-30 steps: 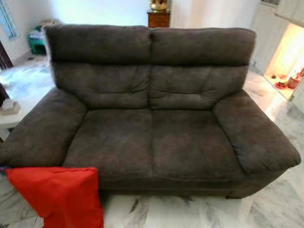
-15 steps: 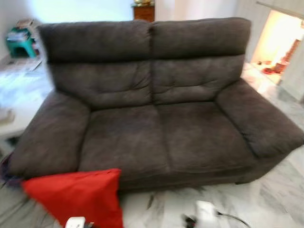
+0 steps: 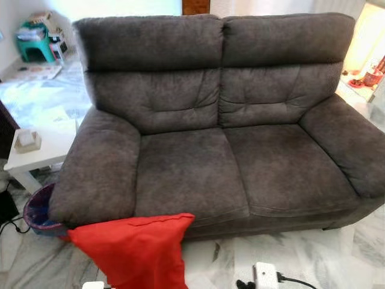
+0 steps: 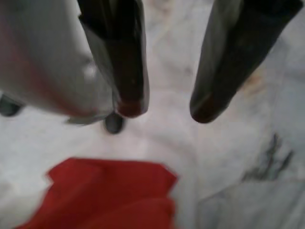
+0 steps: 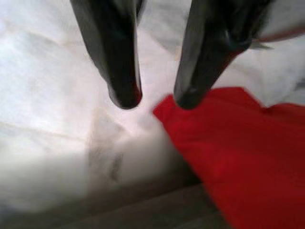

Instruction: Move the pillow to the sofa from floor

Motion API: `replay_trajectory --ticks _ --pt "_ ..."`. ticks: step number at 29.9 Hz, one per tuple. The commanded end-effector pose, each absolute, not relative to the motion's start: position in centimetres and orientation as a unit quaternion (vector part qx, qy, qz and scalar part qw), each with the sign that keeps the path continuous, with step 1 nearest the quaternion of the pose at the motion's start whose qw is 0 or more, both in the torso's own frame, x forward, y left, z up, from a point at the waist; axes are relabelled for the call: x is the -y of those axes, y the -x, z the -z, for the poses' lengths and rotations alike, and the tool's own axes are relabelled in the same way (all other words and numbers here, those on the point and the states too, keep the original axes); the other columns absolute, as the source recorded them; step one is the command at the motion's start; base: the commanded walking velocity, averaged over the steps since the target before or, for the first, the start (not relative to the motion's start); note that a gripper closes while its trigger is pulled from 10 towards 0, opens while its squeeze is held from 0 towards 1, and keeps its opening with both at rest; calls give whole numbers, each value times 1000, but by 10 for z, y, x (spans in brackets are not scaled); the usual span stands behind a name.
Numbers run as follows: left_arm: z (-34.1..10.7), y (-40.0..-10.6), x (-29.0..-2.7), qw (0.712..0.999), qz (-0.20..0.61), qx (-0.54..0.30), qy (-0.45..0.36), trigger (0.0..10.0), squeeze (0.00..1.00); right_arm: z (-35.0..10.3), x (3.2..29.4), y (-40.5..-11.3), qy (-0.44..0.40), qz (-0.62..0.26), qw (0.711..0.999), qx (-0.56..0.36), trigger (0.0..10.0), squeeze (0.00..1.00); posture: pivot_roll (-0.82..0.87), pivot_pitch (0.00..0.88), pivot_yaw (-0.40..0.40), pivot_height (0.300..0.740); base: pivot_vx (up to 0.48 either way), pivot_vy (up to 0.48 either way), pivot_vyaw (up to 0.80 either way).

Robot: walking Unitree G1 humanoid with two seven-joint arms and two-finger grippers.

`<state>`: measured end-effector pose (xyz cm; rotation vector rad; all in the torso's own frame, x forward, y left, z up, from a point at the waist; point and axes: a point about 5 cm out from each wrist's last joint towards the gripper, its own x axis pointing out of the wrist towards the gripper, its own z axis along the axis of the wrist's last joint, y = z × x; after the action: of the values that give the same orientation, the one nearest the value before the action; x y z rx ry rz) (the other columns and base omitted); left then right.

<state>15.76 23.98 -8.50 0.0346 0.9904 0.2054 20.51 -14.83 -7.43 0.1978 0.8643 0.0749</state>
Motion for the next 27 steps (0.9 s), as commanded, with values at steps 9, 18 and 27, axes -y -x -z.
replay_trajectory --ticks 9,18,27 --pt "87 -154 -237 871 -98 -481 -13 10000 0 75 149 -203 -97 -30 902 -421 10000 0 75 90 34 740 0 0 0" --pt "87 -154 -236 872 -100 -479 -6 10000 0 74 153 -205 -71 -30 908 -413 10000 0 74 86 29 740 0 0 578" --pt "87 -155 -235 873 -100 -477 -2 10000 0 74 158 -205 -64 -27 909 -410 10000 0 67 83 22 740 0 0 800"
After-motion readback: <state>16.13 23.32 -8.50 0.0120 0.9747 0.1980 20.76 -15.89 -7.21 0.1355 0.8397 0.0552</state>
